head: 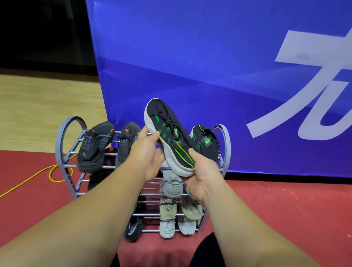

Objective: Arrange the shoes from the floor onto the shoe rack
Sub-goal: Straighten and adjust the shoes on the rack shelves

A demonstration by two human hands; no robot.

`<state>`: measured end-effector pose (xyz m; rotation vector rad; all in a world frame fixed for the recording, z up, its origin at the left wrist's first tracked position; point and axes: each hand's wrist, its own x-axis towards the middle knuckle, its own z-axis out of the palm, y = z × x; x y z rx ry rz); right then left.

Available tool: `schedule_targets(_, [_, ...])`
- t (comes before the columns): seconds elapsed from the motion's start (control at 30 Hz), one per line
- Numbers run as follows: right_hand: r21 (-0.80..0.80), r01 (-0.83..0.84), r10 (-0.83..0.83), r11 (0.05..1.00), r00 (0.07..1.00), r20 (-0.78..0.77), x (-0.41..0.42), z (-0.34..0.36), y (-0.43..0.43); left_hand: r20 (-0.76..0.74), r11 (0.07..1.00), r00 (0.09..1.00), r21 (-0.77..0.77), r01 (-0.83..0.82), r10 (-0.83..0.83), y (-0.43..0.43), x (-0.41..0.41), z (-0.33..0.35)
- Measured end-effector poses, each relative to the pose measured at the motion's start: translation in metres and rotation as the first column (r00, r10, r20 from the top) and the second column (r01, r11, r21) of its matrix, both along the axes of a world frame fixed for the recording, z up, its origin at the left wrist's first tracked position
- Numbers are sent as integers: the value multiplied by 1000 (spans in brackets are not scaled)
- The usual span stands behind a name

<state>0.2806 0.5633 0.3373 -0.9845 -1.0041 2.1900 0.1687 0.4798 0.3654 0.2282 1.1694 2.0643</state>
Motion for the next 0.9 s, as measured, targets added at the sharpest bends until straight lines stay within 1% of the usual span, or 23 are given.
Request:
schedule_targets(0.13, [2, 39, -39, 999, 998, 42, -27, -19, 9, -27, 995, 998, -78, 57, -59, 5, -11, -34])
schedule_targets(0.27, [9, 62, -62, 998, 995, 75, -50, -40, 21, -163, 979, 981, -186, 77, -108, 13, -16, -53])
schedule_targets(0.33, [15, 61, -62, 998, 994, 88, -58, -48, 26, -265, 971, 955, -228, 74, -135, 19, -20, -63])
schedule_targets(0.4, [9, 54, -55, 998, 996, 72, -64, -54, 31, -345, 961, 928, -272, 42, -138, 25, -22, -72])
schedule_targets(0.5, [24, 18, -20, 1000, 997, 70, -64, -66, 35, -408, 937, 903, -349, -18, -134, 29, -21, -82])
schedule_targets(0.57, [60, -19, 14, 998, 996, 86, -62, -75, 36, -479, 912, 860, -409, -44, -174, 34, -22, -86])
schedule_targets(0.63, [101, -50, 40, 994, 994, 98, -60, -78, 39, -536, 866, 814, -492, -87, -223, 40, -25, -84])
schedule_targets(0.73, [224, -113, 73, 968, 981, 180, -60, -73, 43, -544, 829, 803, -547, -120, -242, 44, -24, -78])
schedule_targets(0.9, [312, -181, 69, 933, 939, 338, -58, -72, 35, -550, 785, 773, -609, -111, -316, 40, -16, -71])
